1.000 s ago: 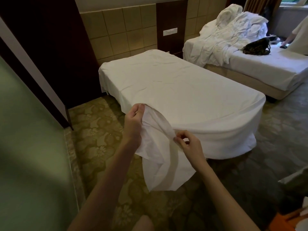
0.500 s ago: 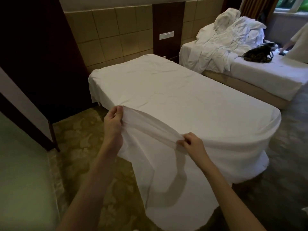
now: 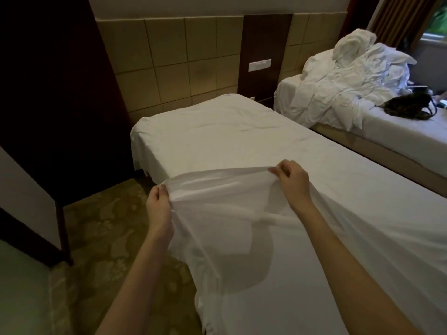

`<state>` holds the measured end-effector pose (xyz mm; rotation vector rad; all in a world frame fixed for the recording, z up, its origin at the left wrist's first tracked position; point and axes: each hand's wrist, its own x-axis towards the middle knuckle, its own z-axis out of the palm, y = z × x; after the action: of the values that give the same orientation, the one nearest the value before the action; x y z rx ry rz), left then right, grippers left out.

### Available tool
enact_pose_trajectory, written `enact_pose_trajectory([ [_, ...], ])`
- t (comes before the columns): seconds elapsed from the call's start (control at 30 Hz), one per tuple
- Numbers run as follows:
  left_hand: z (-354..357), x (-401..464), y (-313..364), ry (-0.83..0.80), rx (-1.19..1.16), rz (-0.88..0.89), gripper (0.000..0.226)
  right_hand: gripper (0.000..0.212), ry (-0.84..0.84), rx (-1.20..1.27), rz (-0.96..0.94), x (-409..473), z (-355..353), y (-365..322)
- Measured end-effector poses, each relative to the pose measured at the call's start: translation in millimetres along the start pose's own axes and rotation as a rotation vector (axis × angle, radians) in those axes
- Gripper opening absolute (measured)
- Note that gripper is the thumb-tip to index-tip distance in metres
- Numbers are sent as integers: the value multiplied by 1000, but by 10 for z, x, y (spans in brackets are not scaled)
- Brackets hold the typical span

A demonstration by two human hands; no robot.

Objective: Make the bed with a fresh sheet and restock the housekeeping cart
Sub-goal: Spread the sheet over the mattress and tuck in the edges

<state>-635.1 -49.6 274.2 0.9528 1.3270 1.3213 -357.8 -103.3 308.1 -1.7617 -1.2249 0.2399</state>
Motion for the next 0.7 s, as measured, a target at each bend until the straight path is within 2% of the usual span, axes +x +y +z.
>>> enact_pose_trajectory([
  [0.13,175,1145,-52,37,19,-28,25,23,-31,5,-91,1196,803,-260],
  [0.3,354,2381,102,69,31,-21,28,21,-52,28,-42,2378,1725,-472],
  [0.47,525,3347,71,62,42,-22,28,27,6,10,26,3011,2348,-462],
  [0.6,676,3907,26,7,46,-58,27,23,128,-45,-7,3377,2586,-507],
  [0.7,695,4336,-97,-6,50,-95,26,22,137,-78,-34,3553,2830,-467],
])
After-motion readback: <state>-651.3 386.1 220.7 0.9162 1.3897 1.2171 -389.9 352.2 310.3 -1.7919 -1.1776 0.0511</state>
